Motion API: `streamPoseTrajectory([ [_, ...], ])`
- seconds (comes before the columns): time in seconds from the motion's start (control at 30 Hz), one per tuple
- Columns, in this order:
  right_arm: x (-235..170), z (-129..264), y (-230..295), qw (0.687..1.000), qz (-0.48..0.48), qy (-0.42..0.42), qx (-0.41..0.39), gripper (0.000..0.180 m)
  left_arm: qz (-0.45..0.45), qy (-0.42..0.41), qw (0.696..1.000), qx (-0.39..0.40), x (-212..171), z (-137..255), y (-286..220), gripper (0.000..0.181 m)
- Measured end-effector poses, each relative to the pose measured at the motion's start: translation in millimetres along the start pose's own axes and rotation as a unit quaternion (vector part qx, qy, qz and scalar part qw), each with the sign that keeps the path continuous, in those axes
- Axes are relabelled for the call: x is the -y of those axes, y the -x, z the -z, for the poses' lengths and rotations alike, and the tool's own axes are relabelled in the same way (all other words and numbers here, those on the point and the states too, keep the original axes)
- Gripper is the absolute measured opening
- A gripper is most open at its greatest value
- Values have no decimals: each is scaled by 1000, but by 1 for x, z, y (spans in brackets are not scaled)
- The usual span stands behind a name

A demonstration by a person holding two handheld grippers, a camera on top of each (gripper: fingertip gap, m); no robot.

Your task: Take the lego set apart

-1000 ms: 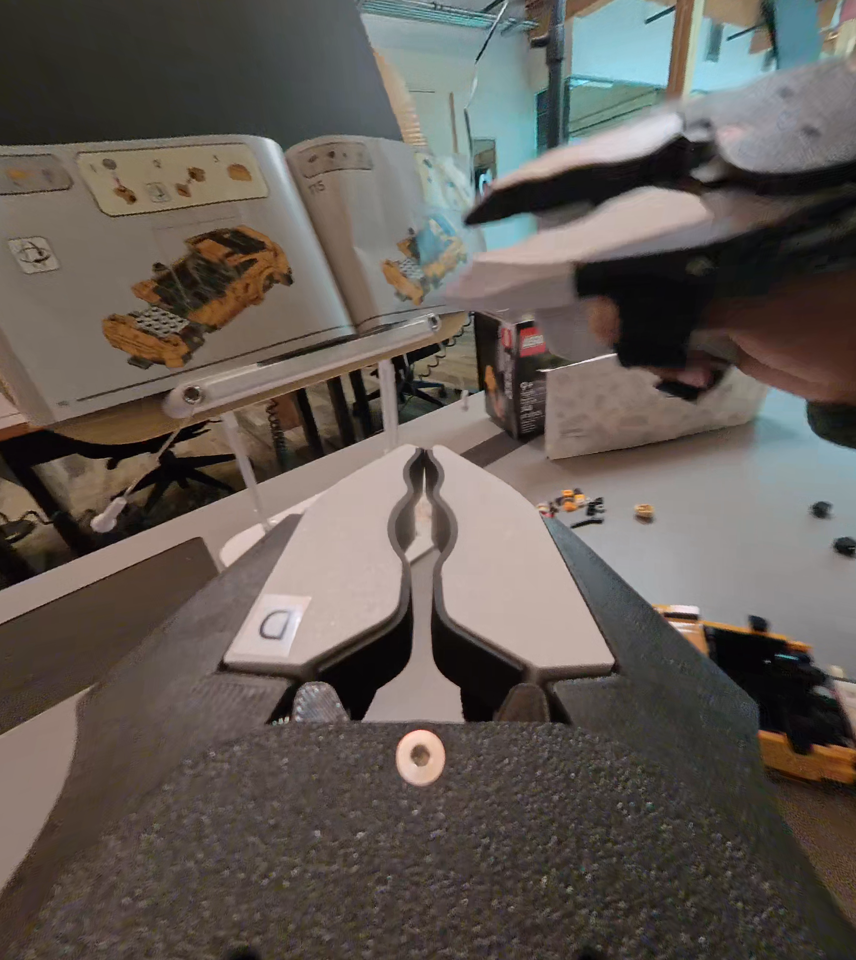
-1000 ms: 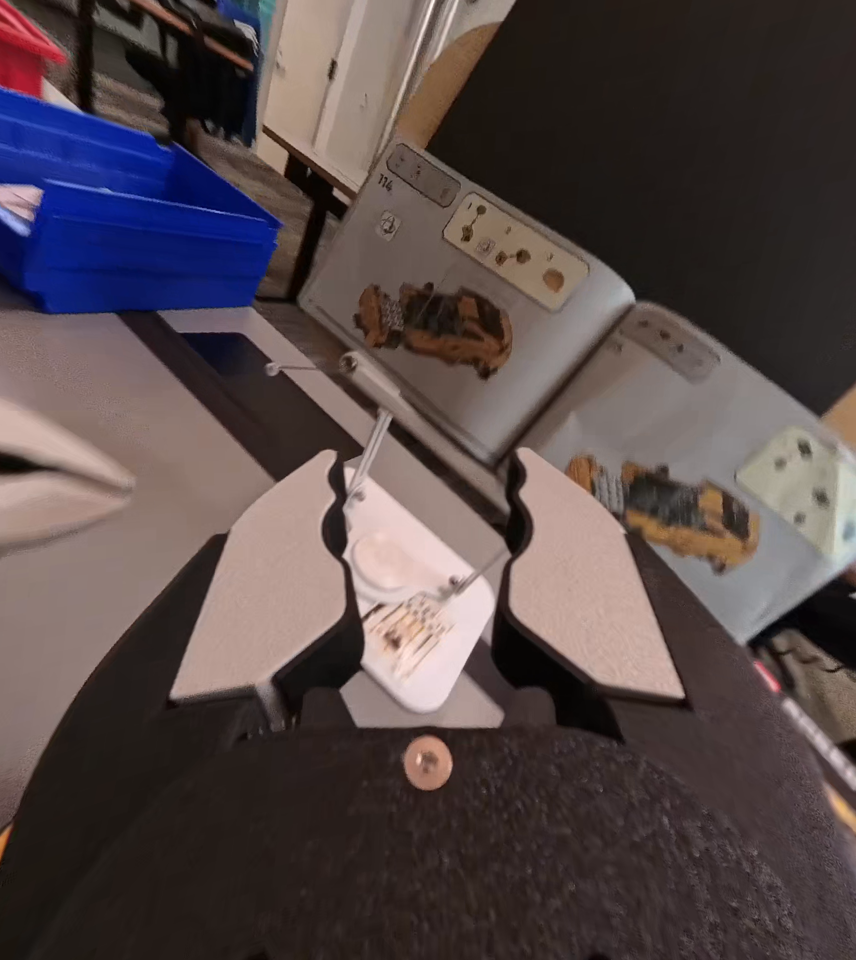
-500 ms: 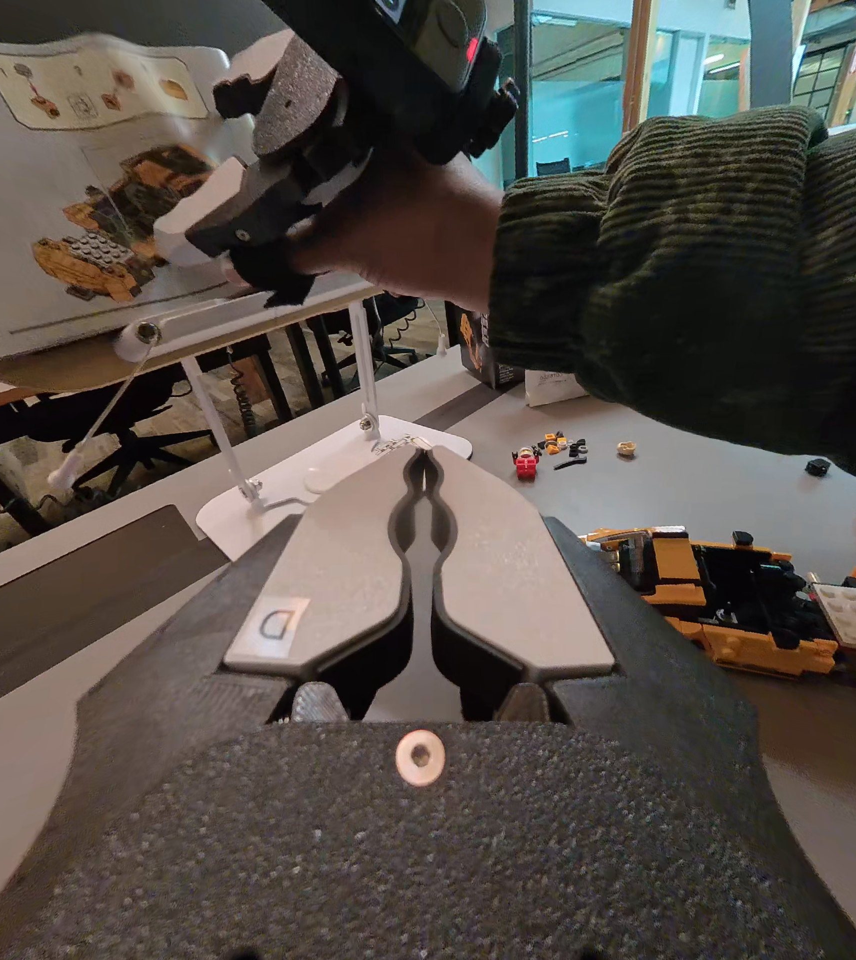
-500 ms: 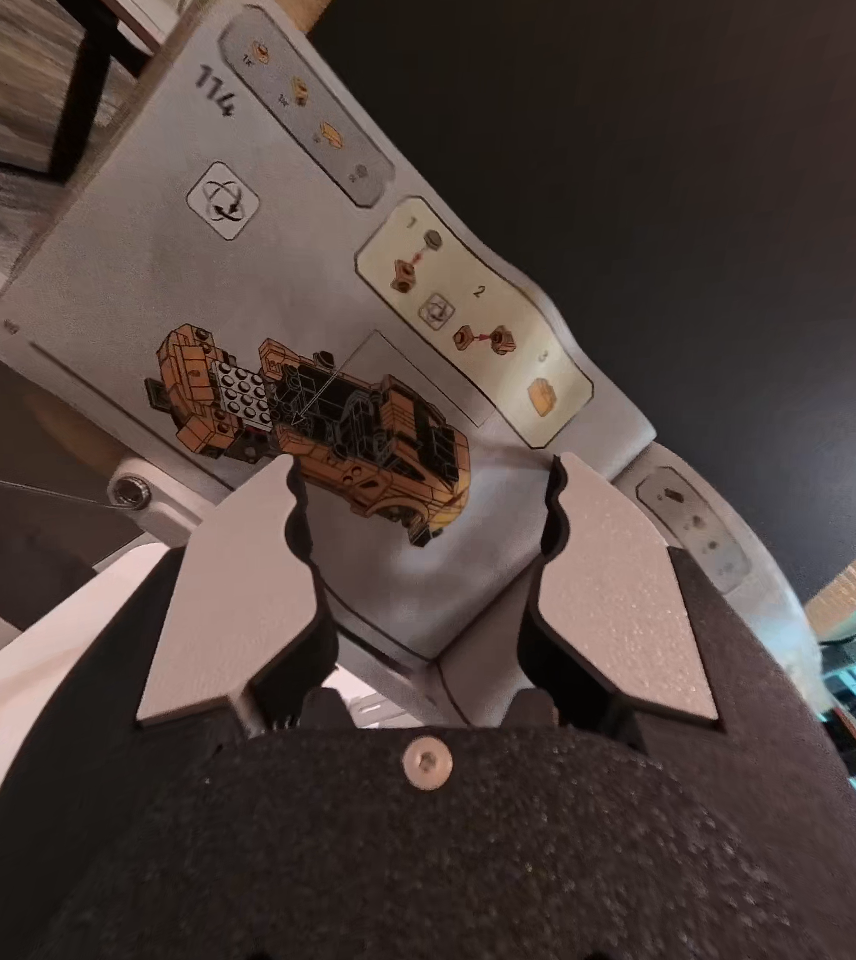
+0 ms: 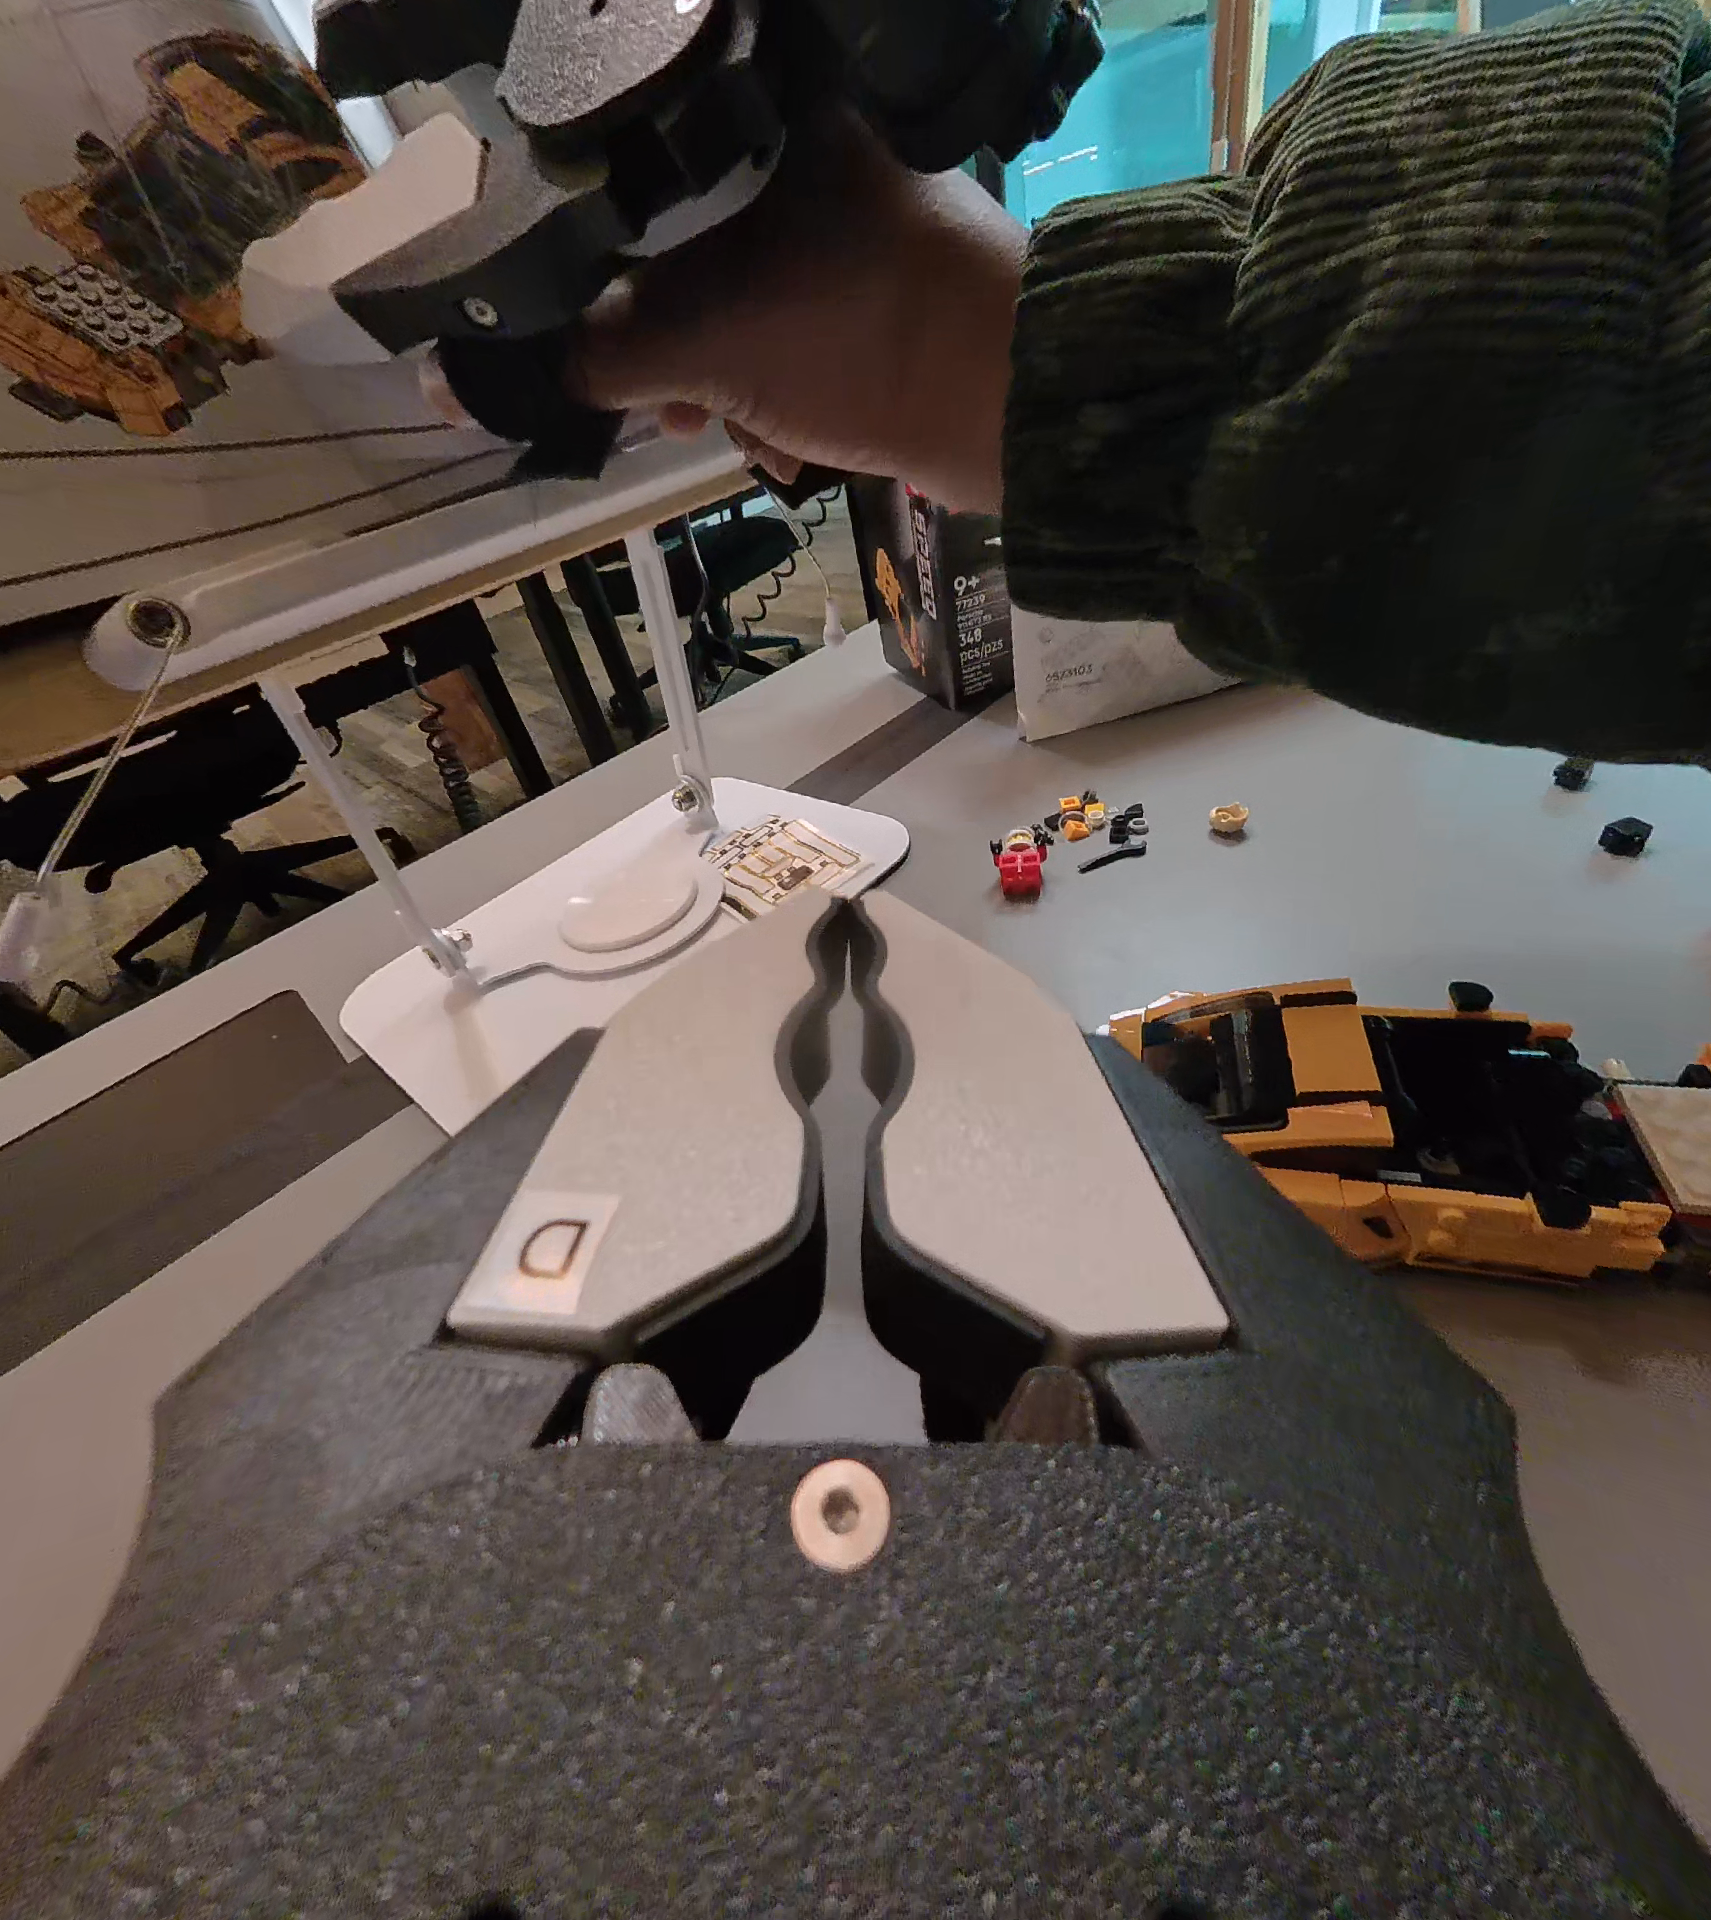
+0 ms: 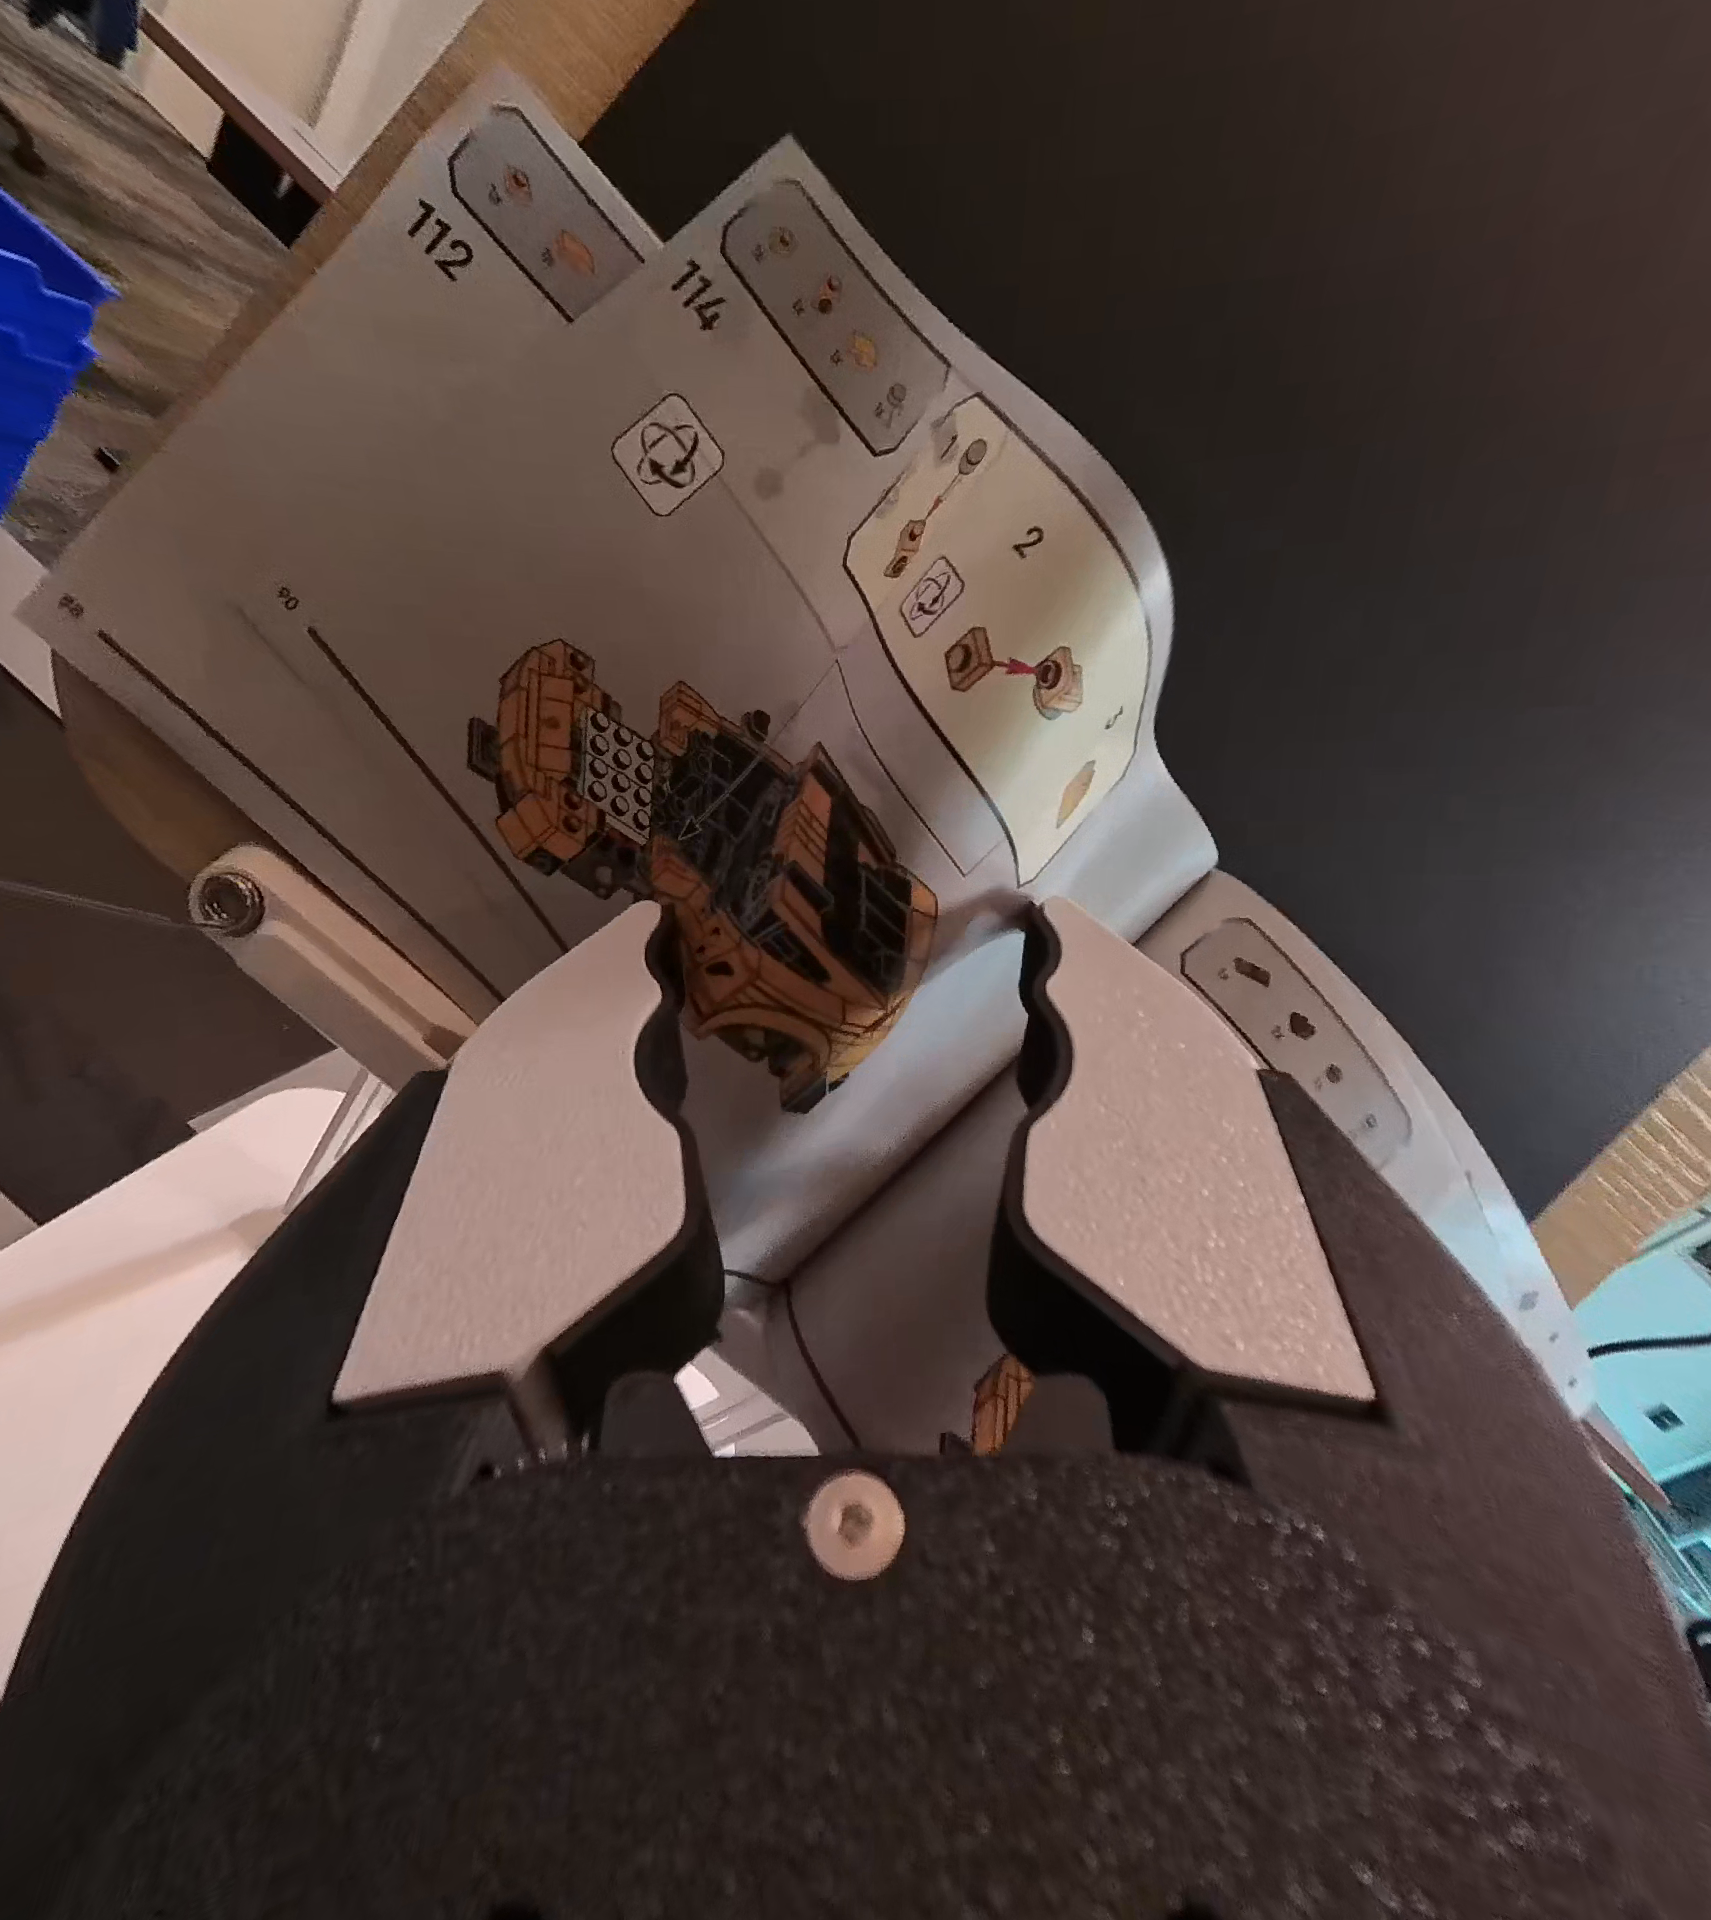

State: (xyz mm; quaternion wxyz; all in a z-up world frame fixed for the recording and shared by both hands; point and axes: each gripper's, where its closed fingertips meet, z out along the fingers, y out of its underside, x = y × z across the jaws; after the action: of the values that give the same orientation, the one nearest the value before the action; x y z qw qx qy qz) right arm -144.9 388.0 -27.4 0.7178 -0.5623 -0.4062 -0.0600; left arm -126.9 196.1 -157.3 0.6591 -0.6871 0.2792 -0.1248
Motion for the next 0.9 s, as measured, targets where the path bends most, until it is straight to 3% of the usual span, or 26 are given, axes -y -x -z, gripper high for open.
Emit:
streamPoseTrajectory([
  [0.13, -2, 1, 5, 1000, 17, -8, 14, 63, 5, 4, 1000, -3, -2, -1, -1, 0],
  [0.4, -1, 9, 7, 997, 60, -40, 5, 46, 27, 0, 1000, 8, 1, -1, 7, 0],
  [0.6, -8, 16, -4, 997, 48, -56, 12, 24, 73, -26, 994, 78, 36, -12, 72, 6],
  [0.77, -16, 21, -17, 998, 26, -56, 25, 21, 146, -66, 983, 94, 69, -29, 133, 28],
  [0.9, -26, 24, -24, 998, 3, -45, 40, 21, 147, -76, 983, 83, 93, -49, 168, 36],
])
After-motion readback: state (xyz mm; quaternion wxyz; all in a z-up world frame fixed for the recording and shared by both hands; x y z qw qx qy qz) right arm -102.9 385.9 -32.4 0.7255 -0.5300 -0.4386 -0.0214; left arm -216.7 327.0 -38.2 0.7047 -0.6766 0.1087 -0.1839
